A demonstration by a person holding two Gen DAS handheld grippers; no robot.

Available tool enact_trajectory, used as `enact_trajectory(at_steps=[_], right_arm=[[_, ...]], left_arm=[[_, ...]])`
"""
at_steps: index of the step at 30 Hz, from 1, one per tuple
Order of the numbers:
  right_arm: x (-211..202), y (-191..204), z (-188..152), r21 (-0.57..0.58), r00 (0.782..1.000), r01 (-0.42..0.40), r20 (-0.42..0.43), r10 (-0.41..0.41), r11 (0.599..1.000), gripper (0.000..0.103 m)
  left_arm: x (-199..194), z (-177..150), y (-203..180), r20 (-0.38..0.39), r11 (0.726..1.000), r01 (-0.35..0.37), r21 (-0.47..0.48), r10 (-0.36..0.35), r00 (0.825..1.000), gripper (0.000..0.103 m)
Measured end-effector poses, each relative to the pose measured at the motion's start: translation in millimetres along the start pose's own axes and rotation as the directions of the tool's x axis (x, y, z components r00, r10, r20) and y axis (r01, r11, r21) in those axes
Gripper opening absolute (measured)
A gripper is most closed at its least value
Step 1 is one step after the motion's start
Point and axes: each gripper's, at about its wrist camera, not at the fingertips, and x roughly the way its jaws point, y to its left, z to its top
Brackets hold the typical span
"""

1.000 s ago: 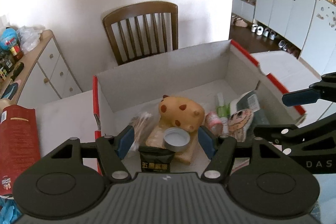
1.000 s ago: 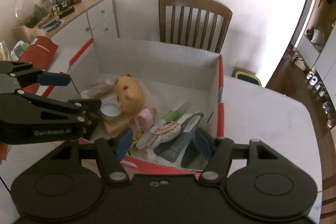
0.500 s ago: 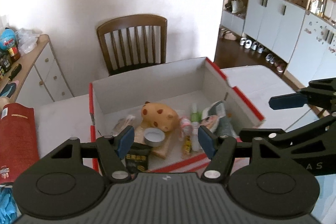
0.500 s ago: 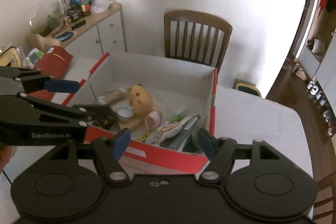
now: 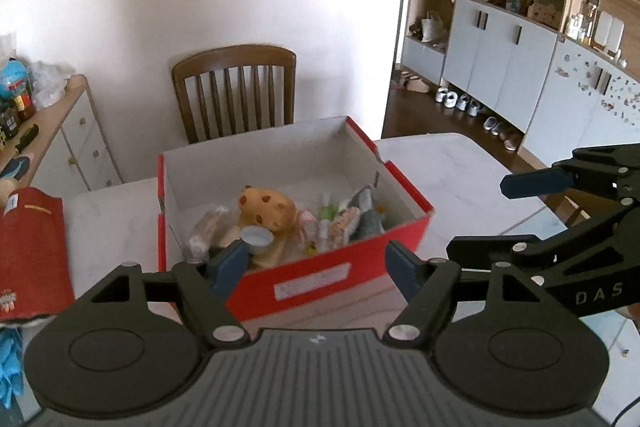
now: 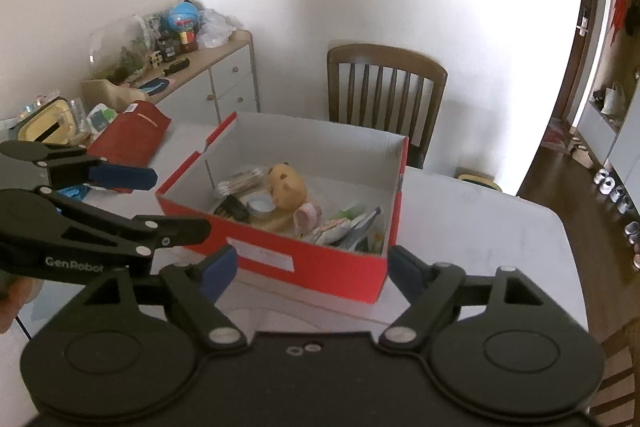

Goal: Organize objects
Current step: 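Move both tools back over the remaining items on the table, then grasp the red plush keychain with the left tool while the right tool grasps the white tape dispenser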

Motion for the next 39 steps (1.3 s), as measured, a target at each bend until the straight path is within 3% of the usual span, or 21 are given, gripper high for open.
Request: enact_trajectory(at_steps=[2,10,18,20,28,29,30,39], right_arm=[[-5.4,0.5,-7.7,-0.007,1.000,-0.002,0.004,0.003,1.000,0.089],[-16.3,-1.8,-43.0,-0.013,1.000,-0.016,-0.005,0.016,1.000,0.100],[-10.0,-5.7,-77.2,-0.019,0.998,-0.002,-0.067,0.001,1.000,0.100],[-7.1,-6.3,-84.0,-0.021,0.997,0.002,-0.080,-0.003,1.000,0.100],[5.8,-5.9,-101.9,-0.043,0.992,-0.007,-0.128,0.002,0.999,0.100],[7.8,-5.4,-104.1,-0.043,0.991,-0.011,-0.132,0.006,0.999,0.100],[10.3,-5.5,-105.4,-0.043,0.991,-0.016,-0.134,0.010,0.999,0.100],[34.4,-4.6,-121.5,-0.032,0.981,-0.032,-0.191,0.026,0.999,0.100]], left_arm=[[-6.3,-6.8,-4.2,0.002,1.000,0.005,0.001,-0.005,1.000,0.081],[-24.2,-40.7,-16.4,-0.013,0.999,0.020,-0.032,-0.020,1.000,0.081],[-23.5,-87.7,-24.3,-0.063,0.996,0.054,-0.077,-0.058,0.996,0.083],[-20.7,-99.0,-25.9,-0.075,0.994,0.059,-0.088,-0.066,0.995,0.093],[-11.0,-135.0,-33.6,-0.095,0.990,0.041,-0.135,-0.054,0.994,0.095],[-9.3,-139.2,-35.2,-0.099,0.989,0.045,-0.138,-0.059,0.993,0.100],[-6.9,-143.3,-36.7,-0.105,0.989,0.050,-0.138,-0.065,0.992,0.103],[17.7,-180.6,-56.0,-0.160,0.992,0.090,-0.090,-0.103,0.982,0.103]])
